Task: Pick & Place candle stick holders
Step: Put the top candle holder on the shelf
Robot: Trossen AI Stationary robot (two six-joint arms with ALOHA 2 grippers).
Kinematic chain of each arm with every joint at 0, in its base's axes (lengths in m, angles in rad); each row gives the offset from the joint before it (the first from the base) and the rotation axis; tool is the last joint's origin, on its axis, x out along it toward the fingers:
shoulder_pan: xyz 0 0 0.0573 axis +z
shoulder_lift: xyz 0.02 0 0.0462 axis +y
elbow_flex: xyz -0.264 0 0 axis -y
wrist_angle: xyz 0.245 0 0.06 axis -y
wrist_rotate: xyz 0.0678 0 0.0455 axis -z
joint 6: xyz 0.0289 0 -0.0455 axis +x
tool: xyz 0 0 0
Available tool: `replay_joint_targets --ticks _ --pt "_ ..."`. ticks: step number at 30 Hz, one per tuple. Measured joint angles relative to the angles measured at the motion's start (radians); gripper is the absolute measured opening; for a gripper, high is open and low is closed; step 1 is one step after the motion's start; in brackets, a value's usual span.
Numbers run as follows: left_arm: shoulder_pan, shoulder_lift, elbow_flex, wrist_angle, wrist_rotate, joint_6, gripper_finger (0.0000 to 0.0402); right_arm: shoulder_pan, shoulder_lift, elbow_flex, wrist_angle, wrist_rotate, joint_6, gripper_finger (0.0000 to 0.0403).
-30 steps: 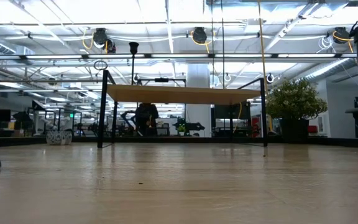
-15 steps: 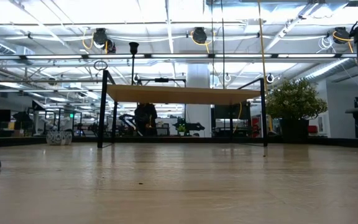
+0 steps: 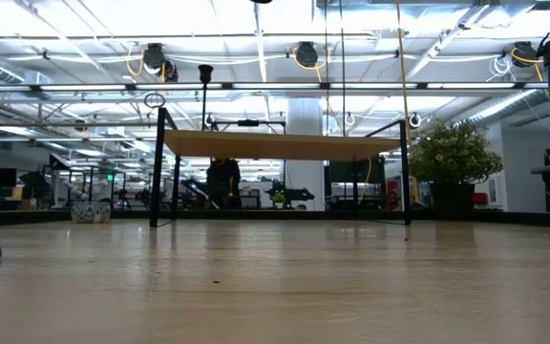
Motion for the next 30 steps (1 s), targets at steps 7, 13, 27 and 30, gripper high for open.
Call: replay_joint_targets --ticks 7,13,27,30 --pt "0.030 -0.002 0.000 -0.031 0.002 -0.010 0.0012 -0.024 0.003 0.000 -0.007 0.031 0.005 0.0014" --pt "0.053 -0.008 0.002 -0.058 -0.005 -0.020 0.0039 -0.038 0.003 -0.001 -0.020 0.069 0.000 0.0014" --pt "0.101 -0.065 0.004 -0.263 -0.134 -0.017 0.0045 -0.053 0.003 -0.002 -0.034 0.139 -0.011 0.0013" --pt "0.102 -0.090 0.003 -0.347 -0.189 -0.016 0.0046 -0.062 0.002 -0.002 -0.034 0.140 -0.008 0.0013"
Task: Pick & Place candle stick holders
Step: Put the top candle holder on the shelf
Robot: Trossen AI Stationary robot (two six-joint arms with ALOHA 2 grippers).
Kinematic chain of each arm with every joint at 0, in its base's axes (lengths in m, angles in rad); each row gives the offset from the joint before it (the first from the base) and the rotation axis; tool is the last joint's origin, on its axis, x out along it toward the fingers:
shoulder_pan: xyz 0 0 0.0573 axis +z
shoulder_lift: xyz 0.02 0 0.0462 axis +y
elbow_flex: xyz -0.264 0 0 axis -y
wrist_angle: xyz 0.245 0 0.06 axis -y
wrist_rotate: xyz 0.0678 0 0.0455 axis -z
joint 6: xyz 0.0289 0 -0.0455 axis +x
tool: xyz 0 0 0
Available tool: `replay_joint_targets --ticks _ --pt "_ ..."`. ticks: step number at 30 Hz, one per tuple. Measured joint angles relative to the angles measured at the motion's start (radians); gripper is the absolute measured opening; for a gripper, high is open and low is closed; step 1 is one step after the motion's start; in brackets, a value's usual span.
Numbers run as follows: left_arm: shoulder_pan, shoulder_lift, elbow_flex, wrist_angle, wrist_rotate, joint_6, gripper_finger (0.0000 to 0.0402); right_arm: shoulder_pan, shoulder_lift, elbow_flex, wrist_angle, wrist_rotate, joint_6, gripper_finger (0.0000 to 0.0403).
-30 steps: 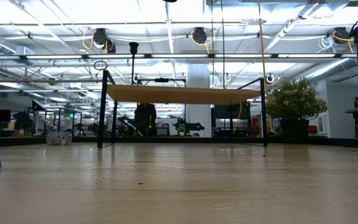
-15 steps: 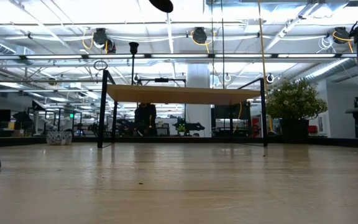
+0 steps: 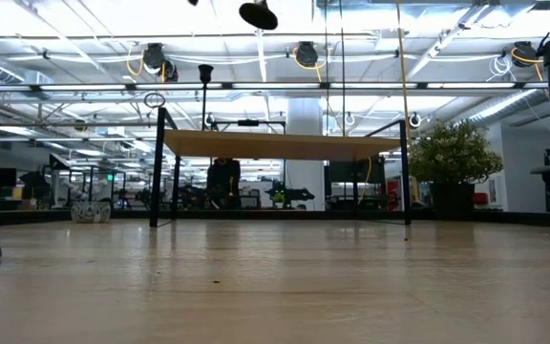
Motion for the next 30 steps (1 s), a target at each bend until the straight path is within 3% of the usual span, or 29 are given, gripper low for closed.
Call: replay_joint_targets --ticks 7,17,30 --pt "-0.001 -0.072 -0.001 -0.269 -0.045 -0.044 0.0046 -0.003 0.029 0.000 -0.004 0.050 0.001 0.0013" --pt "-0.001 -0.179 -0.007 -0.662 -0.248 -0.228 0.0047 -0.018 0.086 0.002 0.031 0.052 0.006 0.0013" --pt "-0.002 -0.492 -0.306 -0.624 -0.314 -0.439 0.0047 -0.058 0.198 0.000 0.074 0.045 0.058 0.0013"
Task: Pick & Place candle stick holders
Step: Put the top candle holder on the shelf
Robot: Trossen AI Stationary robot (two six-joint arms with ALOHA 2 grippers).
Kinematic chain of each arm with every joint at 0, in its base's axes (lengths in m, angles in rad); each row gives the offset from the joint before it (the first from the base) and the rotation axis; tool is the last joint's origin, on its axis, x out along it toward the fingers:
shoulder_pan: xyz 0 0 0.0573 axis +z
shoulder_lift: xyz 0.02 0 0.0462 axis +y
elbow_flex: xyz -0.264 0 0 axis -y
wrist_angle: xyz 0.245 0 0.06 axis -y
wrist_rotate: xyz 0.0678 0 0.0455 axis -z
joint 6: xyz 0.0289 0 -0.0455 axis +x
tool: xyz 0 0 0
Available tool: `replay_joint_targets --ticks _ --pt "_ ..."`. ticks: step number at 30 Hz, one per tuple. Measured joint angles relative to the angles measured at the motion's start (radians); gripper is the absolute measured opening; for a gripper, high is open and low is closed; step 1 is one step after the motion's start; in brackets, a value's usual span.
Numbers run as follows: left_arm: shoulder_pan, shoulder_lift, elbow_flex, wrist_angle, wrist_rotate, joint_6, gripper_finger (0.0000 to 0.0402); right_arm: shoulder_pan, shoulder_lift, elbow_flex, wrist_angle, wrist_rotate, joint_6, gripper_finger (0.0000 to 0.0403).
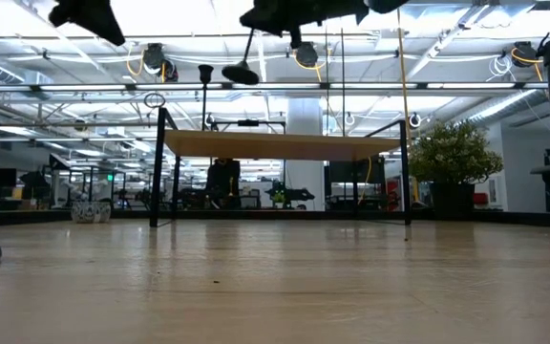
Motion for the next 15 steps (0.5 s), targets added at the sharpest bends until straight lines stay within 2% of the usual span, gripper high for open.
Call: replay_joint_targets --ticks 8,15 --pt "0.000 -0.099 -0.121 0.015 0.000 -0.065 0.0047 -0.015 0.083 0.000 0.044 -0.001 0.021 0.0013" --pt "0.000 -0.104 -0.134 0.044 0.001 -0.054 0.0047 -0.017 0.138 0.000 0.042 0.001 0.026 0.0013"
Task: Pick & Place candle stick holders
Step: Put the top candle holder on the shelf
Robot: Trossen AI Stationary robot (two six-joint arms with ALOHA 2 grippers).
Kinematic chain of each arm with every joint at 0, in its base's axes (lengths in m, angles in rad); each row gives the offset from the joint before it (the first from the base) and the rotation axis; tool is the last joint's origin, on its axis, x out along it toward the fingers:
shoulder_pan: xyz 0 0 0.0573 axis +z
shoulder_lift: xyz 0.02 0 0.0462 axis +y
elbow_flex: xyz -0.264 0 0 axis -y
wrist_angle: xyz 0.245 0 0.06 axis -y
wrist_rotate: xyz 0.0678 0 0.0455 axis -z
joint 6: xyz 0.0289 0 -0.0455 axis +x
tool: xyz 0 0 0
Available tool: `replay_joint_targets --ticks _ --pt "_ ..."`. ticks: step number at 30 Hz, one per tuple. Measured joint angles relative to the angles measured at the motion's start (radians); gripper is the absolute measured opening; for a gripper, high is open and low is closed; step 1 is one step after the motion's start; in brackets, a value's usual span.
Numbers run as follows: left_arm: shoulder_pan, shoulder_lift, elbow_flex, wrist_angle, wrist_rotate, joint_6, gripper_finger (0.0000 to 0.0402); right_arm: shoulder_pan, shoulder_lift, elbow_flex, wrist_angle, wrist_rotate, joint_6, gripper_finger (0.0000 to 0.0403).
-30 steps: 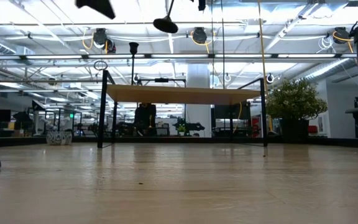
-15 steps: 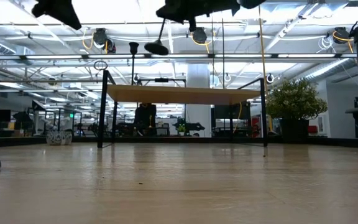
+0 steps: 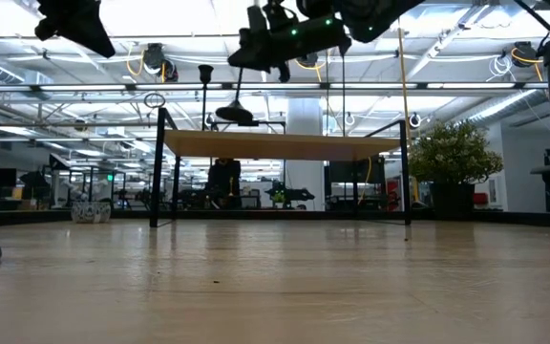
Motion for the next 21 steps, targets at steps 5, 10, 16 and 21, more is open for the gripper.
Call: replay_joint_targets --ticks 5,10,16,21 --pt "0.000 0.001 0.000 0.007 0.001 0.018 0.0047 0.000 0.021 0.000 -0.004 0.001 -0.002 0.0013" --pt "0.000 0.001 0.000 0.007 0.001 0.019 0.0047 -0.002 0.019 0.000 -0.005 0.007 -0.031 0.0013" --pt "0.000 0.001 0.000 0.007 0.001 0.022 0.0047 -0.020 0.019 0.000 -0.044 0.006 -0.032 0.0013" --pt "0.000 0.001 0.000 0.007 0.001 0.023 0.0047 -0.020 0.020 0.000 -0.050 0.011 -0.054 0.0013"
